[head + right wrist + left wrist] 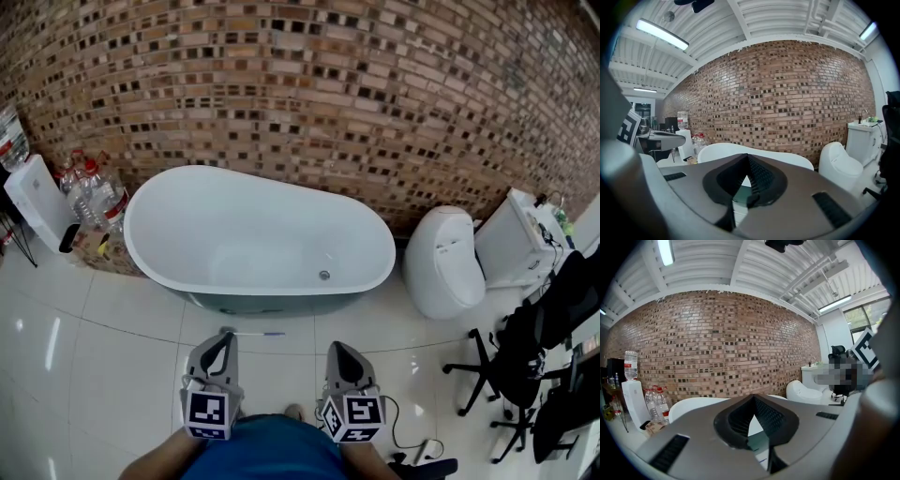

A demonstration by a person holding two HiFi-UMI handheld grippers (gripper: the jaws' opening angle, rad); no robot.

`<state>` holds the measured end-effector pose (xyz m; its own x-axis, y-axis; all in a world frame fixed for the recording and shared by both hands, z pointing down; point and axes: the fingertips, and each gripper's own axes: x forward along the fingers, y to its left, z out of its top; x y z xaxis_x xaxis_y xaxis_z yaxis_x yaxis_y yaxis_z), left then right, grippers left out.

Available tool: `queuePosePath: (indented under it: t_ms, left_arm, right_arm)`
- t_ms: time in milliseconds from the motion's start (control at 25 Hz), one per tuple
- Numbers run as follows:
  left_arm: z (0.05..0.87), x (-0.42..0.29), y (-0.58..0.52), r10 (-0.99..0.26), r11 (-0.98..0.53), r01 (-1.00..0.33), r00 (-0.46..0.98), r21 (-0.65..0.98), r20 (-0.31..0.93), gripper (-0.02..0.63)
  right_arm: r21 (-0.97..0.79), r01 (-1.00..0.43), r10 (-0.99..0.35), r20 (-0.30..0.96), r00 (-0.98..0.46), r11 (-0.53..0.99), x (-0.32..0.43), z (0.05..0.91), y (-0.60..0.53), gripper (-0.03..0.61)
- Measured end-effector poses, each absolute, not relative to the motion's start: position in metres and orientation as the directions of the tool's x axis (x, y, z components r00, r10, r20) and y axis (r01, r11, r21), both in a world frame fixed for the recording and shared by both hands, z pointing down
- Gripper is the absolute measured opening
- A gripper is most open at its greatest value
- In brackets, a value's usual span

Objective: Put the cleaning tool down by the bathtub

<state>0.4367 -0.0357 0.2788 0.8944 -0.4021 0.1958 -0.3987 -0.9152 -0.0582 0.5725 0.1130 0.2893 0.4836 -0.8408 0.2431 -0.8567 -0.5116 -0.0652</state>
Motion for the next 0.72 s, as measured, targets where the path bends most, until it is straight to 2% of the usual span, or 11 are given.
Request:
queuePosePath:
  t_ms: [720]
  left_arm:
    - [0.286,0.436,-0.018,-0.356,-0.934,-0.347,0.907,-0.082,0.226,0.005]
  right_arm:
    - [-0.085,-0.853,-0.840,0.245,0.484,-0.515,0.570,0.292,0.119,0.009]
